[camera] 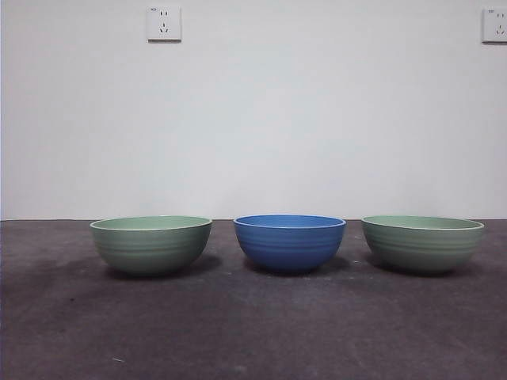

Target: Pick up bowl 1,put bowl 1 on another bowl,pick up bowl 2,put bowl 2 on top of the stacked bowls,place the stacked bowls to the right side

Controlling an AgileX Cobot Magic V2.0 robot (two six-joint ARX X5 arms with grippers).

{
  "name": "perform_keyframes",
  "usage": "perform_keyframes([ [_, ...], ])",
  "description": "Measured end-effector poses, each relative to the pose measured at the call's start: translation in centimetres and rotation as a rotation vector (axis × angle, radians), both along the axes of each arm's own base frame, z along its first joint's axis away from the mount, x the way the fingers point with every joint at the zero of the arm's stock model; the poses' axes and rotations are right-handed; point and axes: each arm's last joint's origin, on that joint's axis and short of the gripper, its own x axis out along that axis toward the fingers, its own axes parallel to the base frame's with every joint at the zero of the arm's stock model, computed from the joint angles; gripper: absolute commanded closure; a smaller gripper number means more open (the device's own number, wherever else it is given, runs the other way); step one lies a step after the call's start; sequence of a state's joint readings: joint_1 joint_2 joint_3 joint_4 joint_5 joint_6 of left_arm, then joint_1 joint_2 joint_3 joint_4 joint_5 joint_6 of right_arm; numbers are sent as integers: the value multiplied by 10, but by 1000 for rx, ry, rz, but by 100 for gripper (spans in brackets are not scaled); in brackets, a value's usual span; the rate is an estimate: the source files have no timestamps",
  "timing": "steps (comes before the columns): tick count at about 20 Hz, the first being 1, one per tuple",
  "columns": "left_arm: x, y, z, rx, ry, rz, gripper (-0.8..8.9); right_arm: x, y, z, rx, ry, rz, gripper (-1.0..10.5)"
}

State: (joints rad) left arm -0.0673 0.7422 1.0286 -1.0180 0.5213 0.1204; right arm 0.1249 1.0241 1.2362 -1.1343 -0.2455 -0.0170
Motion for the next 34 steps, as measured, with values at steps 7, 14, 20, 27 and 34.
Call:
perform_keyframes([
  [7,0,0,0,-1,7,-2,185,94,10,-52,-41,110,-96,322],
  [14,-1,0,-1,-1,8,-2,184,161,10,-127,-143,218,-187,415],
  [20,-1,0,-1,-1,9,-2,184,183,-2,-161,-153,259,-230,649],
  [27,0,0,-1,-1,12,-1,184,189,-10,-169,-125,265,-241,897],
  [34,1,0,-1,0,13,-1,185,189,-11,-169,-123,259,-244,957],
])
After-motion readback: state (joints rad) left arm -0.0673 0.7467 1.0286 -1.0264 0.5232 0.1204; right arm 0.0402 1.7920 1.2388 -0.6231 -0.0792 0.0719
